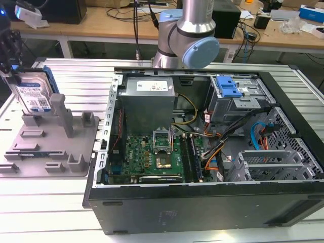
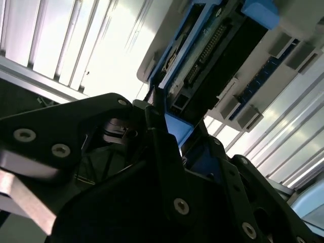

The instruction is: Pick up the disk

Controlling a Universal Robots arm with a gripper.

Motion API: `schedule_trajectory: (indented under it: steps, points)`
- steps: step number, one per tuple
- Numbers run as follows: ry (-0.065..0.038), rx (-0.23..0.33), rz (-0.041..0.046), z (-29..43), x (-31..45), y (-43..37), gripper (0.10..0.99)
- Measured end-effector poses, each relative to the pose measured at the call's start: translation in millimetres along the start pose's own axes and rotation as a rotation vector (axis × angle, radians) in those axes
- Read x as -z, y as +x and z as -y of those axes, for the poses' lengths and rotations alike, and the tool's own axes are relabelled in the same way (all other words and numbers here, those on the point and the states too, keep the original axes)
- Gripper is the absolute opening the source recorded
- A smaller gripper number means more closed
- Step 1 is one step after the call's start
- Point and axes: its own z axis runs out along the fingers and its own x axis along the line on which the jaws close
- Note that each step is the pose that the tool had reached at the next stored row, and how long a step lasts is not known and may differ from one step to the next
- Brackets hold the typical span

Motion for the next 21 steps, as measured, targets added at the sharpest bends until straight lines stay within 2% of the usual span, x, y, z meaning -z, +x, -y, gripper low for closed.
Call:
schedule_trajectory:
  steps: [5,8,12,17,19,21]
  points:
    - [0.0,0.0,0.0,-0.4,24.5,0.2,0.365]
    - [0.0,0.0,0.0,-0.8,50.8,0.4,0.365]
    - [0.0,0.0,-0.0001,-1.1,70.9,0.5,0.365]
    - [0.0,0.0,0.0,-1.6,102.0,0.8,0.365]
    - [0.0,0.0,0.0,-1.7,110.9,0.8,0.365]
    - [0.0,0.0,0.0,-1.9,126.3,1.0,0.365]
